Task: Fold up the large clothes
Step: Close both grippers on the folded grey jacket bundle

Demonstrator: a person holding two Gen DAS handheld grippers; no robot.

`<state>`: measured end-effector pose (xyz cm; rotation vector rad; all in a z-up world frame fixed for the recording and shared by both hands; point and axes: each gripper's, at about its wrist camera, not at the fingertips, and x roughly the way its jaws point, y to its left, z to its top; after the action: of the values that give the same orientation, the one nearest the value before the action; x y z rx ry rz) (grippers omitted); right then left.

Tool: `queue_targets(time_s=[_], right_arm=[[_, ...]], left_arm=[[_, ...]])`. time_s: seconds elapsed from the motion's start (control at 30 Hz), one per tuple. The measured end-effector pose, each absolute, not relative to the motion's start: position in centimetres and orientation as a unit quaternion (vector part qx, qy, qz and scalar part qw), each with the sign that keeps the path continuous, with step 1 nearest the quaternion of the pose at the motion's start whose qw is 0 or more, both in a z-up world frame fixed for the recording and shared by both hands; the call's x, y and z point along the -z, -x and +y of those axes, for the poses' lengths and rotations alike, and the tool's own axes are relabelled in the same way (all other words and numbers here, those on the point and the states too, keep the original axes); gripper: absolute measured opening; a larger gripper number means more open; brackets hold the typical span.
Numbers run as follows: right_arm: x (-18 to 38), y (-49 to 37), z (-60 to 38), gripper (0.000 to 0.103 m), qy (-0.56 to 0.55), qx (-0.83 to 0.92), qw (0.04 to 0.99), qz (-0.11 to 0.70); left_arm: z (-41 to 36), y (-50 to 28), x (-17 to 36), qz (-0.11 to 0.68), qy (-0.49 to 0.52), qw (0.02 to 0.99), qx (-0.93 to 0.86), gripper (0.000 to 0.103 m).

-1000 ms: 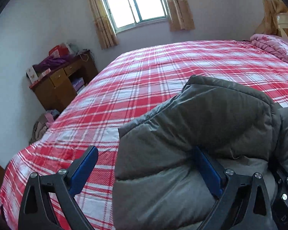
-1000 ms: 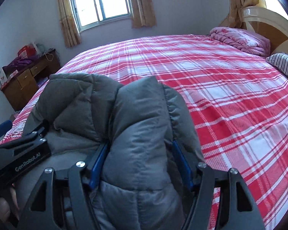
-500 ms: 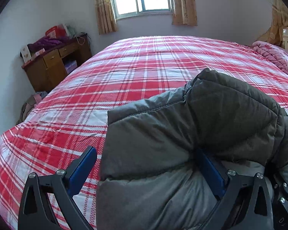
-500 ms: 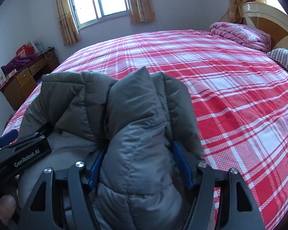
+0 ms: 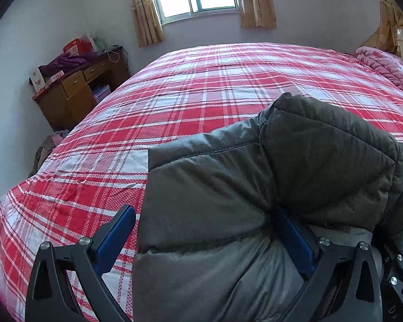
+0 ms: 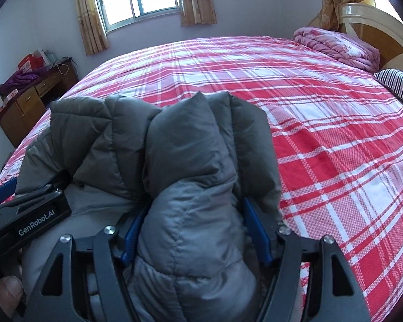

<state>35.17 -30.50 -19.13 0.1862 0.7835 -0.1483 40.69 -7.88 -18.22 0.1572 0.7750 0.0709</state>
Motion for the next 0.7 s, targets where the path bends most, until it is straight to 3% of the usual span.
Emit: queue_targets(time_s=[0.7], right_arm=[[19.6, -36.3, -30.0, 0.077, -0.073, 0.086, 0.908, 0.403]], left_arm=[[-7.4, -41.7, 18.9, 0.401, -0.068, 0.913, -0.026, 0.102]])
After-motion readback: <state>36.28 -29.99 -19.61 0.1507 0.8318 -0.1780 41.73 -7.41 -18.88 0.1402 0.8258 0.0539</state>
